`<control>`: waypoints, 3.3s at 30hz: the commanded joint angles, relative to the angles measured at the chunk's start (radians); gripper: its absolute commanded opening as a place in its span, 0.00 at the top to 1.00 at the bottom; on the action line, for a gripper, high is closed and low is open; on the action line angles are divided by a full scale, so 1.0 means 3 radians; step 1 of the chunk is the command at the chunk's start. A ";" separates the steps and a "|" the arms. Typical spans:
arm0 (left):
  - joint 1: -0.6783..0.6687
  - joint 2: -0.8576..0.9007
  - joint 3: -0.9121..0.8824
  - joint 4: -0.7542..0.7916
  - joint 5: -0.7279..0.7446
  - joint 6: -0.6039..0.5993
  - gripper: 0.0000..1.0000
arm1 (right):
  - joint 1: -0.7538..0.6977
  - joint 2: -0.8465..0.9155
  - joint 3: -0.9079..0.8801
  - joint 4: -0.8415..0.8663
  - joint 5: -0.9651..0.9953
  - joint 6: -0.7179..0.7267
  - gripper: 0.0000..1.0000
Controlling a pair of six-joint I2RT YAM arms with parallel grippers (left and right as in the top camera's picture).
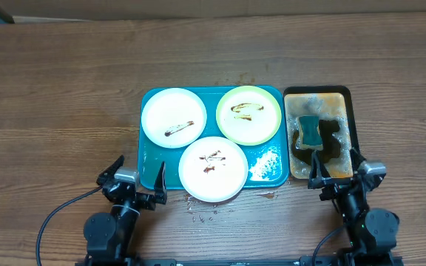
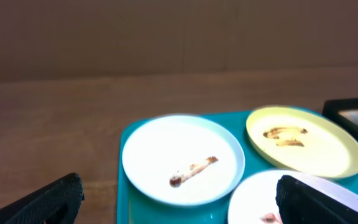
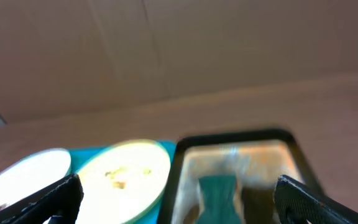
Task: Clean dirty plates on tray and stack at the side
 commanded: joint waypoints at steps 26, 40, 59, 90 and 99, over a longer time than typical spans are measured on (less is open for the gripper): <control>-0.0022 0.2979 0.3333 -0.2874 0.0514 -0.0295 0.00 | -0.0009 0.3068 0.3260 -0.3077 -0.0230 0.0314 0.00; -0.0023 0.3944 0.3329 -0.2986 0.0498 -0.0361 0.03 | -0.0009 0.3835 0.3623 -0.3150 -0.0122 0.0251 0.00; -0.0870 0.5497 0.3329 -0.2767 -0.0132 -0.0338 0.23 | -0.0009 0.3835 0.3623 -0.3154 -0.0104 0.0252 0.00; -0.0985 0.5824 0.3330 -0.2387 -0.0097 -0.0460 0.96 | -0.0009 0.3835 0.3621 -0.3152 -0.0104 0.0252 0.00; -0.0984 0.5824 0.3330 -0.2359 -0.0097 -0.0462 0.96 | -0.0009 0.3852 0.3627 -0.2984 -0.0135 0.0116 0.04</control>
